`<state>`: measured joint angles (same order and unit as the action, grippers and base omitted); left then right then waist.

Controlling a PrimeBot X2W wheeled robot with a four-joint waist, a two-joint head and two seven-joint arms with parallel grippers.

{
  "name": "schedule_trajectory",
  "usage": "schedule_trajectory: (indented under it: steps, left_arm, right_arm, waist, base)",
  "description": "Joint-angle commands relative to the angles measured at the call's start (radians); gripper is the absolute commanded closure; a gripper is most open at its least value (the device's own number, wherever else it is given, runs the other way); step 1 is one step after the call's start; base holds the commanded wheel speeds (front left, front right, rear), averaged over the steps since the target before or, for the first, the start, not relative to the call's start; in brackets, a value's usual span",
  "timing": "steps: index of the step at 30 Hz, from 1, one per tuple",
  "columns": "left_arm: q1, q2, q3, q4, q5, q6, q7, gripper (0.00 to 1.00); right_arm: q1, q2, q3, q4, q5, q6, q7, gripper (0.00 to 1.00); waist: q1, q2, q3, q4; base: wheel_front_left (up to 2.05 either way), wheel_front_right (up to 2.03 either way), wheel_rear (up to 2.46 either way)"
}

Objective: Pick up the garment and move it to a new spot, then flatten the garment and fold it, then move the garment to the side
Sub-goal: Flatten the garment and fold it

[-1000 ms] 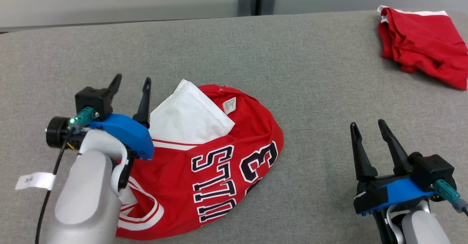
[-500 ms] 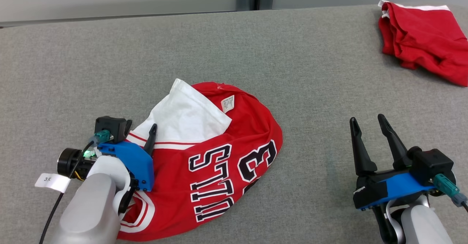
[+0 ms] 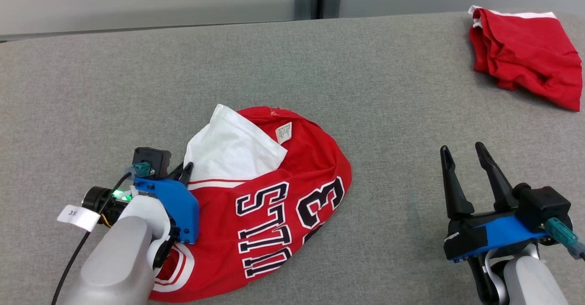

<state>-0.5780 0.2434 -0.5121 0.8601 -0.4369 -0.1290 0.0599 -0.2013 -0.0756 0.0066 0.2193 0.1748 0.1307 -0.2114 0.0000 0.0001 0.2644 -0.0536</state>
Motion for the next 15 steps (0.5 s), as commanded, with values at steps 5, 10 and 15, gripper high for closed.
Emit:
schedule_trajectory:
  steps: [5,10,15]
  left_arm:
    - [-0.035,0.022,-0.027,0.002,-0.017,-0.001,-0.031,1.00]
    - [-0.129,0.032,-0.005,-0.026,-0.015,0.005,-0.099,1.00]
    - [-0.268,0.058,0.022,-0.056,-0.004,0.020,-0.149,1.00]
  right_arm:
    - [-0.001,-0.008,-0.006,-0.012,0.004,0.000,-0.002,0.00]
    - [-0.013,-0.008,-0.003,-0.022,0.004,0.000,-0.002,0.00]
    - [-0.027,-0.010,-0.004,-0.026,0.010,0.000,-0.009,0.00]
  waist:
    - [0.0000,-0.0001,-0.003,0.006]
    - [0.0000,-0.0001,0.014,0.003]
    - [0.0000,-0.0001,0.041,-0.023]
  base:
    - [0.00,0.00,0.00]
    - [0.00,0.00,0.00]
    - [0.00,0.00,0.00]
